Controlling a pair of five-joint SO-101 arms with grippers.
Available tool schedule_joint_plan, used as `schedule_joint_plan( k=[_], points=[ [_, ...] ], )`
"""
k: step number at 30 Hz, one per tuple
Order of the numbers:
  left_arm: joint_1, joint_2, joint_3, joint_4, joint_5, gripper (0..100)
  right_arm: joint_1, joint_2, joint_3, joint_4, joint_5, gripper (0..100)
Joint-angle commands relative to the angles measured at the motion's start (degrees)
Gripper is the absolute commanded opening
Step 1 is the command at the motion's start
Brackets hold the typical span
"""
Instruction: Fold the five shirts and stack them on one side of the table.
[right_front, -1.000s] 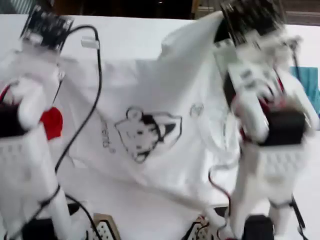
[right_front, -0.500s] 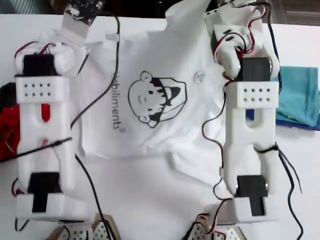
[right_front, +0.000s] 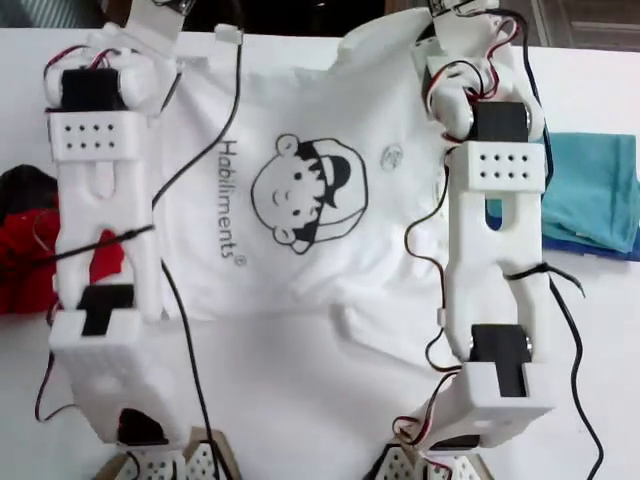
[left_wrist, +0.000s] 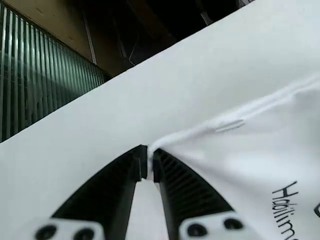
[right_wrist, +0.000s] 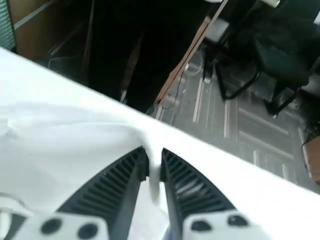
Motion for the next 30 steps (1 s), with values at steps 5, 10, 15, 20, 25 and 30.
schedule_joint_plan(
  k=[5,10,15,20,25,30],
  points=[
    [1.58,6.86,-3.21,10.73,-0.35,3,0.92,-0.4,-0.35,13.32,-4.13,2.0],
    [1.49,8.79,-3.21,19.87,-0.44,3,0.84,-0.31,-0.26,22.99,-4.13,2.0],
    [1.58,8.62,-2.95,28.31,-0.35,3,0.48,-0.4,-0.26,33.36,-4.13,2.0],
    [-0.7,6.95,-2.42,29.01,0.0,3,0.75,-0.92,-0.26,41.54,-4.22,2.0],
    [-1.14,-3.16,8.75,28.92,-0.35,3,0.84,-2.42,0.44,47.52,-4.57,2.0],
    [-1.67,-17.85,31.6,25.85,-0.53,3,0.66,-10.51,12.04,47.52,-4.48,2.0]
  ],
)
